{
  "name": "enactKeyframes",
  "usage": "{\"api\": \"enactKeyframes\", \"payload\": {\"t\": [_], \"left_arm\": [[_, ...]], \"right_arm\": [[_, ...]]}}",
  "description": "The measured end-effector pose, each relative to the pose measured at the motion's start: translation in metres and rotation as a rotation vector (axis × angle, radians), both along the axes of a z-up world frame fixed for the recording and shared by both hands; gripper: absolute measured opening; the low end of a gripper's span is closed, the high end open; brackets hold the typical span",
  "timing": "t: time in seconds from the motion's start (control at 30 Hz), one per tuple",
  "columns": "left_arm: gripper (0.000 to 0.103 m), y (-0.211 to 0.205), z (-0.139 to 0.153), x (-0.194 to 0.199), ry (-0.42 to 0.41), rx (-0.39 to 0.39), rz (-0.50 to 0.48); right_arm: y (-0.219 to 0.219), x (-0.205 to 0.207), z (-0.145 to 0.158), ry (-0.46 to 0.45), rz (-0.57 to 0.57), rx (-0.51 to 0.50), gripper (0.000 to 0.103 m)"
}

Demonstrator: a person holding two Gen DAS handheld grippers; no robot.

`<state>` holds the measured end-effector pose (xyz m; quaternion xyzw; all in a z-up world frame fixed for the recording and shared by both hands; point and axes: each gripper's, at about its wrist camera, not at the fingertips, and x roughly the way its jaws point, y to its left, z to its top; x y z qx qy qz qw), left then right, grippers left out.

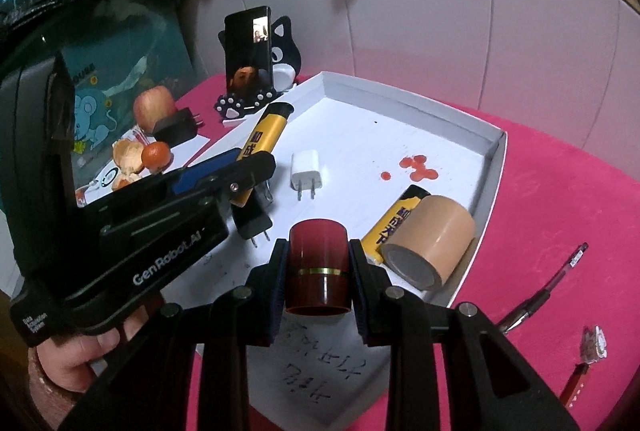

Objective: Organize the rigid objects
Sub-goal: 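Release the yellow lighter and red cap into the tray, opening both tools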

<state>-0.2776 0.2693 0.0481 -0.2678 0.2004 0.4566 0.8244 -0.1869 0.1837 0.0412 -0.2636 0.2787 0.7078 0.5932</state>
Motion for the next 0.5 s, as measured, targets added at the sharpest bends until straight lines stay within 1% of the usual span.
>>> {"api": "enactKeyframes", "payload": {"t": [0.17,0.3,0.33,0.37,0.4,0.43,0.47,0.5], "left_arm": [[0.023,0.006,-0.007,-0.004,-0.002,-0.035,0.037],[0.023,0.009,-0.009,-0.012,-0.029,-0.050,0.079],[0.028,0.010,-0.009,-0.015,-0.042,-0.055,0.088],[0.041,0.010,-0.009,-0.018,-0.055,-0.060,0.097],[0.050,0.011,-0.009,-0.021,-0.069,-0.064,0.109],[0.067,0.012,-0.009,-0.026,-0.085,-0.069,0.129],[0.079,0.012,-0.009,-0.028,-0.093,-0.069,0.146],[0.081,0.013,-0.008,-0.031,-0.099,-0.066,0.162]], "right_arm": [[-0.001,-0.002,-0.003,-0.023,-0.012,0.005,0.028],[-0.001,-0.004,-0.004,-0.038,-0.025,0.002,0.029],[-0.001,-0.005,-0.003,-0.052,-0.027,0.008,0.030],[-0.002,-0.007,-0.003,-0.068,-0.030,0.016,0.032],[-0.002,-0.008,-0.002,-0.084,-0.036,0.023,0.045],[-0.003,-0.009,-0.001,-0.093,-0.041,0.029,0.072],[-0.003,-0.009,-0.001,-0.099,-0.047,0.036,0.085],[-0.006,-0.009,0.001,-0.107,-0.057,0.054,0.094]]}}
